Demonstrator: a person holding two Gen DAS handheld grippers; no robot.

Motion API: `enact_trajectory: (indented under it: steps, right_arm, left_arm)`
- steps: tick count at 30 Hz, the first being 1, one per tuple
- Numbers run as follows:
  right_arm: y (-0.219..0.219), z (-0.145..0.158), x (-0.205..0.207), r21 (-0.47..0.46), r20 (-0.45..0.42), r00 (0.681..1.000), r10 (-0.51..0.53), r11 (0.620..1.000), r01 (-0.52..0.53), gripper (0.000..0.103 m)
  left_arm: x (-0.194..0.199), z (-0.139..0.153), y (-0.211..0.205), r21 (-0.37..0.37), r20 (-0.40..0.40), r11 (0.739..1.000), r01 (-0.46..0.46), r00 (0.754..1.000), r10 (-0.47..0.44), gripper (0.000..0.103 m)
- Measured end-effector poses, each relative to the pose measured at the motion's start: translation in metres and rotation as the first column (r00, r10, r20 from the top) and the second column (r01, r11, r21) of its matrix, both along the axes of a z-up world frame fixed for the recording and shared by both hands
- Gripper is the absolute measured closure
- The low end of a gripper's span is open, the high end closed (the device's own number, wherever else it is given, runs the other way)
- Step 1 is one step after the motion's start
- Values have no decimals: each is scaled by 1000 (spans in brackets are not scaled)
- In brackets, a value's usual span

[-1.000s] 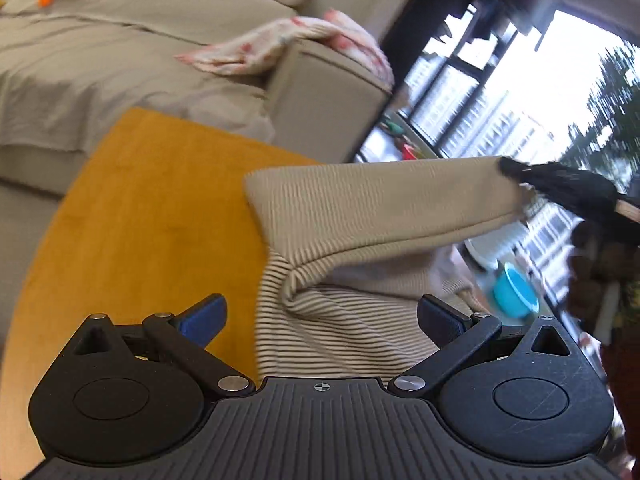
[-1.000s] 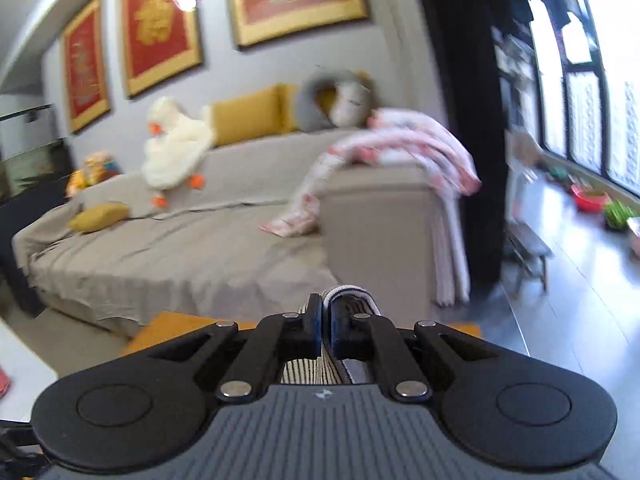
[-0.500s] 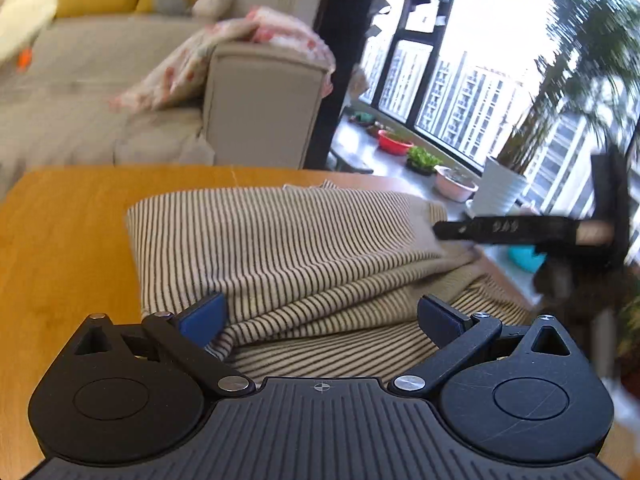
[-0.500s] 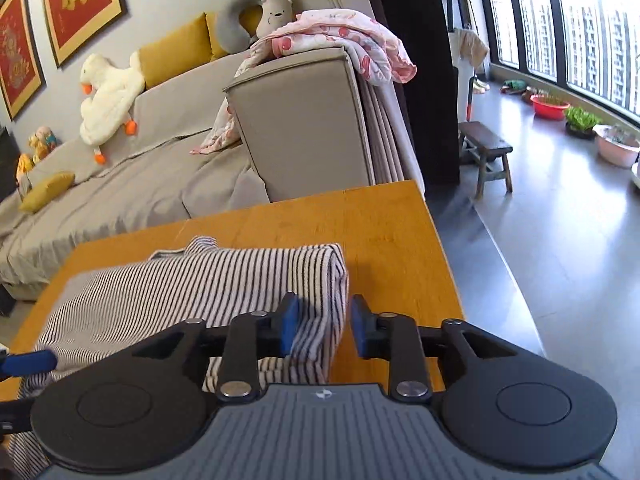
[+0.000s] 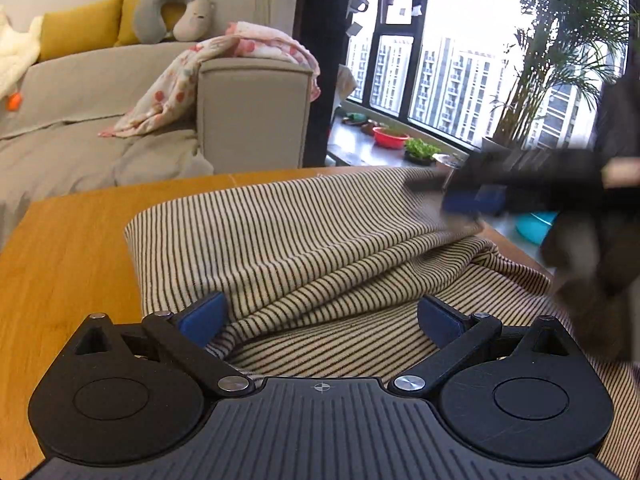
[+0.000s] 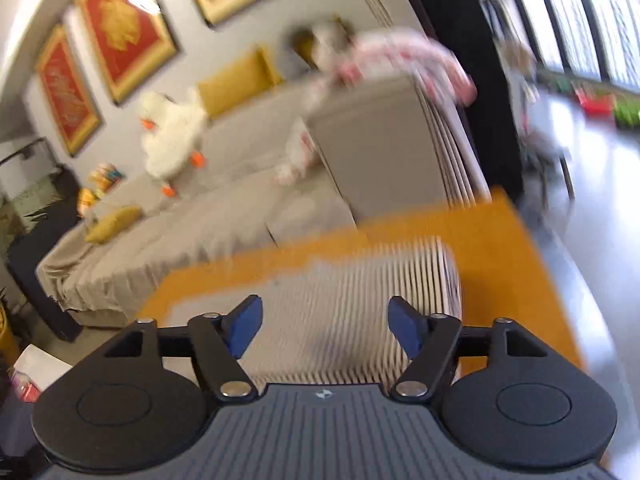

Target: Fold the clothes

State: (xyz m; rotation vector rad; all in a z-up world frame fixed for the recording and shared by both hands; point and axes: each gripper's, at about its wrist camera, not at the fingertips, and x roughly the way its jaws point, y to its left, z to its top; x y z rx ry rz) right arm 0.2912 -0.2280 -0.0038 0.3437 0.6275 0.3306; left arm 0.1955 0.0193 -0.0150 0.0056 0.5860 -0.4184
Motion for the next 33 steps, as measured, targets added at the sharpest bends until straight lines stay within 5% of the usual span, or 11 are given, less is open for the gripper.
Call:
enact_trajectory:
  steps: [9, 14, 22, 28, 33]
  right_arm:
    - [7, -17, -50, -2, 12, 1000, 1, 1000, -1, 26]
    - [11, -17, -67, 17, 18, 998, 56, 998, -56, 0]
    - [-1, -20, -65, 127, 19, 998, 55, 990, -57, 0]
    - [-10, -23, -63, 197, 23, 997, 77, 977, -80, 0]
    - [-11, -23, -65, 201, 32, 997, 75, 976, -80, 0]
  left_arm:
    - [-34, 1, 16, -40, -72, 996, 77, 994, -80, 0]
    - [-48, 0, 18, -22, -118, 989, 146, 982, -147, 0]
    - [-32, 33, 32, -146, 28, 987, 67, 998, -63, 0]
    - [8, 0, 18, -154, -57, 986, -64, 997, 56, 0]
    - [12, 0, 22, -150, -59, 986, -76, 996, 68, 0]
